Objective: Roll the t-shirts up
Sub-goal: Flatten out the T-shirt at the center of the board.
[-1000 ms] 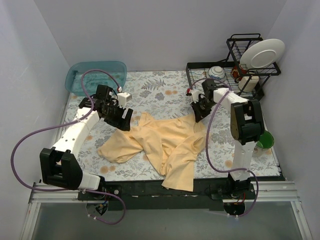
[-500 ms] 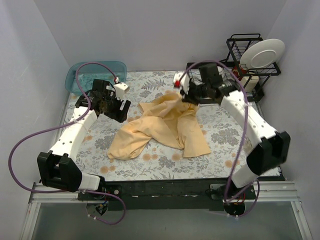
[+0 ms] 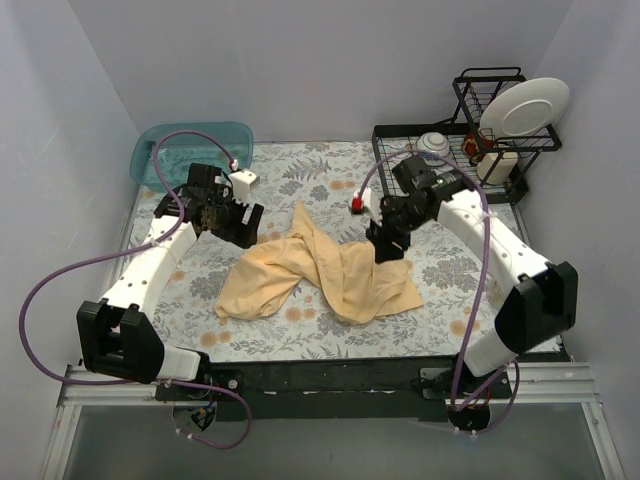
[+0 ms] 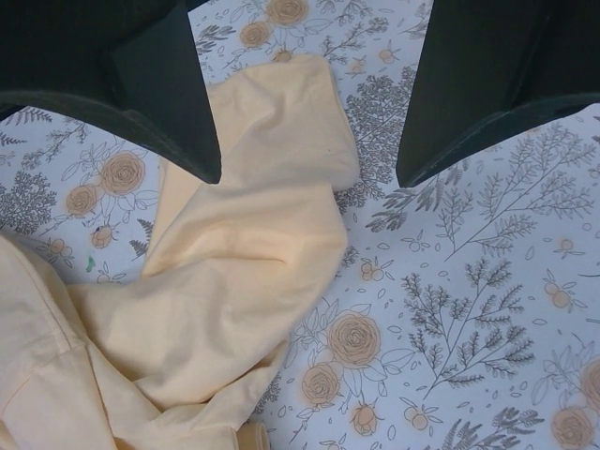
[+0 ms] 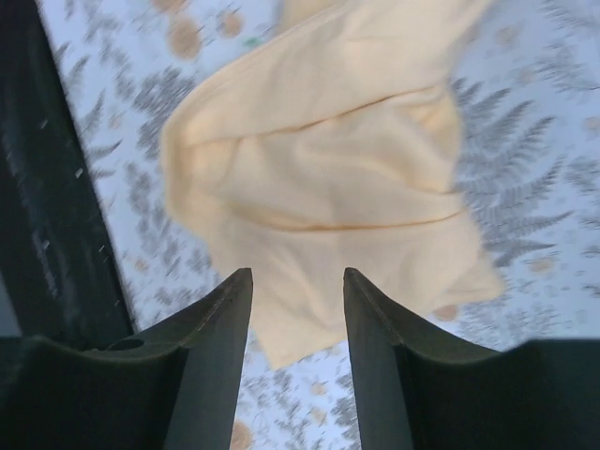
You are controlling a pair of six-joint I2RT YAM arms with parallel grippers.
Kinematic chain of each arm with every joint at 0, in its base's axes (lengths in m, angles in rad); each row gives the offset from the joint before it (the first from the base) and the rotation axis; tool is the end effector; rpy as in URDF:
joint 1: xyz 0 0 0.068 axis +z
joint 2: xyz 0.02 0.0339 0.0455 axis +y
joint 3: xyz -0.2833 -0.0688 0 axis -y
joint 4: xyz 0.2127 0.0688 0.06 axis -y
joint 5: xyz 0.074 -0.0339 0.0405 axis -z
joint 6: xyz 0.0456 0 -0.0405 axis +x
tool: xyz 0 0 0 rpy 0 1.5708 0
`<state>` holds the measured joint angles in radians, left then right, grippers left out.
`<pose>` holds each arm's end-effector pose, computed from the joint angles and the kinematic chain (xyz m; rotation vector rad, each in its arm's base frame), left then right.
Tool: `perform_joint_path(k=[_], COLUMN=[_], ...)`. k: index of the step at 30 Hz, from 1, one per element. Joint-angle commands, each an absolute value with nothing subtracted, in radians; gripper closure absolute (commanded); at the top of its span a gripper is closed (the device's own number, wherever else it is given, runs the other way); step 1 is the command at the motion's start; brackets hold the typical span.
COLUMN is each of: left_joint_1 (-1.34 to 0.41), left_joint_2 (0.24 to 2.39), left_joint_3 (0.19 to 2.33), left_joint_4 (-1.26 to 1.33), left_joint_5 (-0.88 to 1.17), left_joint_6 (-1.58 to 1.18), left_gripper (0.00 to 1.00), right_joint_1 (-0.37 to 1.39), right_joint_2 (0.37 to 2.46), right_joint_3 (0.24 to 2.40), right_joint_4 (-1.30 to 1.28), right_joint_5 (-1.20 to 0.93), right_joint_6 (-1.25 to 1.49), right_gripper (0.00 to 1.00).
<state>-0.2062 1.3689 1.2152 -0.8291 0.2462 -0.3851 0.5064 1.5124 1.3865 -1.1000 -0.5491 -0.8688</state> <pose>0.2406 -0.0617 0.3194 -0.1352 2.5967 -0.5368 0.2160 0.1470 0.3229 -1.7728 1.9548 0.6475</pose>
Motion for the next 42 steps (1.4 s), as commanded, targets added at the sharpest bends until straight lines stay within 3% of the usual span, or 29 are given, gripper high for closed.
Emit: perform_joint_path(k=[1,19,29,32,42], left_joint_1=[-0.198,-0.16,-0.146,-0.143,-0.133], left_joint_2=[1.316,1.289,1.275,1.281,1.298], left_joint_3=[1.158,1.086,1.072,1.075,1.088], left_joint_4=[-0.802,-0.81,-0.813,-0.81,-0.799], left_joint_5=[0.272,0.25,0.258,0.262,0.31], left_joint_6=[-0.455,-0.471,-0.471,-0.469,-0.474], left_gripper=[0.23,0.19,0.19,0.19,0.19], right_joint_1=[0.465,0.578,0.621,0.626,0.629], right_joint_2=[1.688,2.143,2.212,2.22,2.109], right_joint_3=[1.522,1.907,1.878,1.888,1.81], right_joint_4=[-0.898,-0.684,-0.673,-0.667,-0.696], right_joint_5=[-0.592,-0.515,-0.515,-0.502,-0.411], right_joint_6=[-0.592,-0.293,-0.278,-0.276,-0.354], right_gripper=[0.49,0.38,0.37,0.41,0.68])
